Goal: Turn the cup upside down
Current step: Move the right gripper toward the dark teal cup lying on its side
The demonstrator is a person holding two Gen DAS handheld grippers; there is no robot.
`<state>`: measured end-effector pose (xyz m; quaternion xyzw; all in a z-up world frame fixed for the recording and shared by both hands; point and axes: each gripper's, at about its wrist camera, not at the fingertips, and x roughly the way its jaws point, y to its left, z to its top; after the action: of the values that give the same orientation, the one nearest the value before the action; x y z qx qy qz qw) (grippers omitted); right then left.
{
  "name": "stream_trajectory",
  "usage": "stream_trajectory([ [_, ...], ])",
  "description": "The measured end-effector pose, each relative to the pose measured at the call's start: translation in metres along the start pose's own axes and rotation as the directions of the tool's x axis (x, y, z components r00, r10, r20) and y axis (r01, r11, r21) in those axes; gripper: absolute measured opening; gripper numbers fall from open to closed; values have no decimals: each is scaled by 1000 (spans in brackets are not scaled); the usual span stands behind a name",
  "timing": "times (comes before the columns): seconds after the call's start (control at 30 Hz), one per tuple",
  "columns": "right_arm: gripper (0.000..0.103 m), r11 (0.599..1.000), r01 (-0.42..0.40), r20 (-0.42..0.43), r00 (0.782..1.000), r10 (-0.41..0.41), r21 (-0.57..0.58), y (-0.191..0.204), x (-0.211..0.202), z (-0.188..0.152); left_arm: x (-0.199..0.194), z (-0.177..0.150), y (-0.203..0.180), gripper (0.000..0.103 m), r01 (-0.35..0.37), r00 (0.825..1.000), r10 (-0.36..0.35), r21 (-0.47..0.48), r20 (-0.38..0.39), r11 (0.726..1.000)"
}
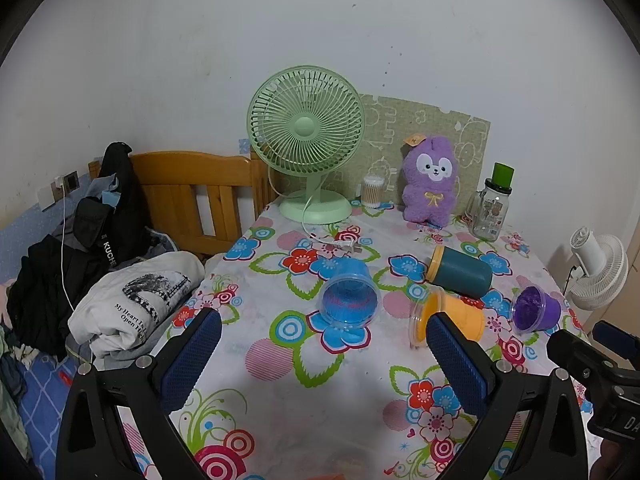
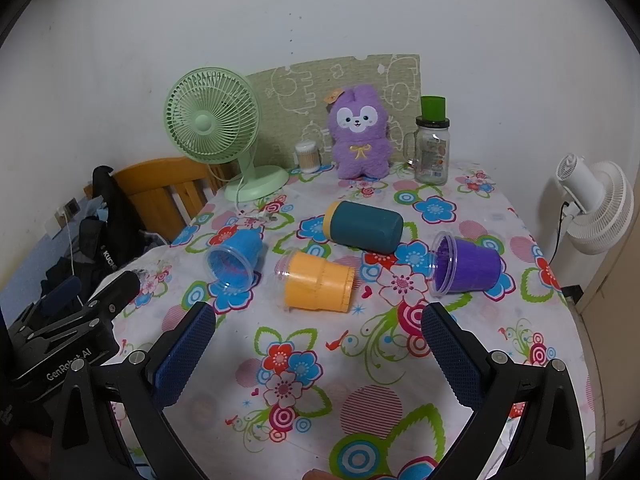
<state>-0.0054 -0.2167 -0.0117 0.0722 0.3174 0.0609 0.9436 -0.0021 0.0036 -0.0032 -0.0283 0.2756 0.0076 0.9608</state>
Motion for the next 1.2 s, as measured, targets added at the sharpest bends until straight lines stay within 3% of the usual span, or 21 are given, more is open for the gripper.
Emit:
stream_trajectory([
  [0.4, 103, 1000, -5, -6, 1000, 5, -8, 0, 0, 3, 2, -3, 2, 103, 0, 1000, 0, 1, -9, 1000],
  [0.57, 103, 996, -16, -20, 1000, 14, -91, -9, 12, 23, 17, -2, -4, 103, 29, 999, -27, 44, -33, 999],
  [0.7, 103, 969, 68, -58, 995, -84, -236, -17, 43, 48, 40, 11, -11, 103, 31, 998, -27, 76, -51, 997],
  [0.8, 103, 942, 72, -112, 987, -114, -329, -24, 74, 63, 60, 24, -18, 103, 45, 996, -38, 85, -77, 995],
  [1.0, 103, 902, -26, -254, 963, -94, -431, -29, 144, 81, 100, 44, -35, 103, 64, 992, -52, 111, -112, 992],
  [1.2, 103, 889, -89, -342, 937, -79, -448, -31, 207, 91, 152, 54, -49, 103, 68, 977, -37, 142, -208, 988],
])
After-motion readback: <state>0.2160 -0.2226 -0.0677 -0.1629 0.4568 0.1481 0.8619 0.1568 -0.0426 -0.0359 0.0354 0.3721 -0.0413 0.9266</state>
